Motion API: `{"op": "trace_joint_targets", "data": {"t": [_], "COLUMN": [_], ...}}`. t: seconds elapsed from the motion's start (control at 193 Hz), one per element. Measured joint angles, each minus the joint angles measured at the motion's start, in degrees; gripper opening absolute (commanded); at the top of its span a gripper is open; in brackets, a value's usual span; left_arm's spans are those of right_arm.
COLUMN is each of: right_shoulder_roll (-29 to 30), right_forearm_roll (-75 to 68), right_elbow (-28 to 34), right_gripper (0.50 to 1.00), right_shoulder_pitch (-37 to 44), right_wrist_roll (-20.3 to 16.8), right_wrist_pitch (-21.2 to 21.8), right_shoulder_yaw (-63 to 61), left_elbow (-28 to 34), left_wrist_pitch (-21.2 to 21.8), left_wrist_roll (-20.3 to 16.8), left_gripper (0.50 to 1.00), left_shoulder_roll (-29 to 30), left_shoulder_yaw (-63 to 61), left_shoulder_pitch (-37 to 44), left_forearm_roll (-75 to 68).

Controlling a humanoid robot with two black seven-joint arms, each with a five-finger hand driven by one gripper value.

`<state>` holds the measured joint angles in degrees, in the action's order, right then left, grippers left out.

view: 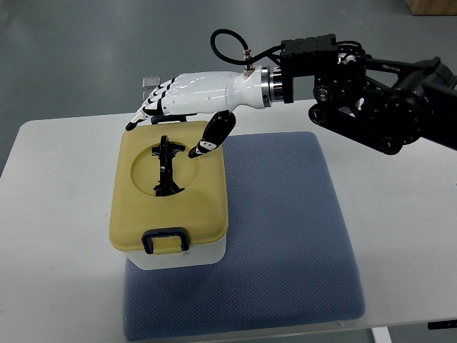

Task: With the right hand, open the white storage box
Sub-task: 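Lower the right hand and close its fingers around the black lid handle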

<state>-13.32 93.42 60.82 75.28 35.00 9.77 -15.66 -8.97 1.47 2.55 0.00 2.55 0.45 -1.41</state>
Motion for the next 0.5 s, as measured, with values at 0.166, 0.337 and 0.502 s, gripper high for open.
{"op": "trace_joint_targets", "data": {"t": [0.166,0.337,0.502], "right_shoulder_roll": [0.9,1.7,1.9], "right_forearm_roll": [0.3,0.9,1.4], "right_elbow": [0.0,-0.1,-0.2], "right_gripper": [0.803,0.772,0.74], "right_shoulder_pitch": [0.1,1.5,2.4], "right_wrist_roll": [0.0,0.0,0.0], "right_wrist_pitch": [-0.1,-0.7,-1.7], "right_shoulder_yaw": [0.3,1.6,2.9], "left_elbow": [0.0,0.0,0.0], "left_wrist_pitch": [0.0,0.0,0.0], "left_wrist_roll": [0.0,0.0,0.0], "left_gripper": [1.0,1.0,1.0], "left_shoulder_roll": [0.0,0.0,0.0], "left_shoulder_yaw": [0.0,0.0,0.0], "left_shoulder_pitch": [0.0,0.0,0.0], "left_forearm_roll": [0.0,0.0,0.0]}}
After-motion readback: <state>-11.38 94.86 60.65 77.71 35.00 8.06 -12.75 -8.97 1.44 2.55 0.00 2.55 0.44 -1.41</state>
